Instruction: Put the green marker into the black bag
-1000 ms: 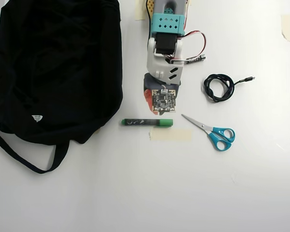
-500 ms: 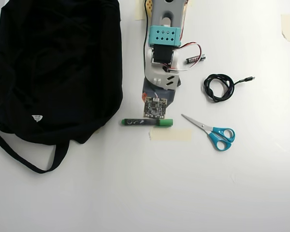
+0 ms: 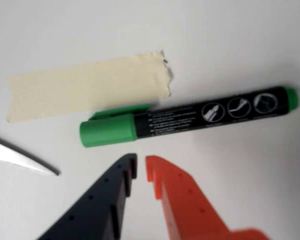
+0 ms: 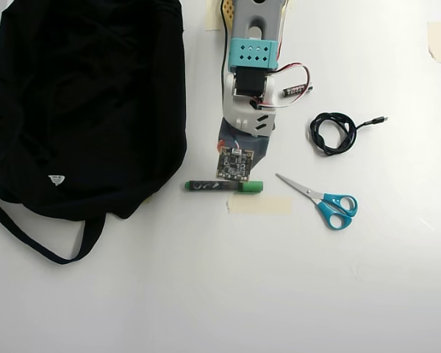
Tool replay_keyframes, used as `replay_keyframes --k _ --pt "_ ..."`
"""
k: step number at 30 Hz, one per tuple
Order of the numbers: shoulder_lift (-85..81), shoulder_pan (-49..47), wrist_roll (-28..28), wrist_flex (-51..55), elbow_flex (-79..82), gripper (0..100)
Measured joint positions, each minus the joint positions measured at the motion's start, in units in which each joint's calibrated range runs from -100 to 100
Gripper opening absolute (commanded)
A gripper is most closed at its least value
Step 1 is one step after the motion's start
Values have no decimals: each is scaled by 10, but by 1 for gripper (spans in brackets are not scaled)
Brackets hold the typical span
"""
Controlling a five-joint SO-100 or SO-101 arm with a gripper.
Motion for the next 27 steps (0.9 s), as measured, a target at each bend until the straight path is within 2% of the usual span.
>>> replay_keyframes --k 9,27 --pt "0 -4 11 0 0 2" --pt "0 1 185 0 12 2"
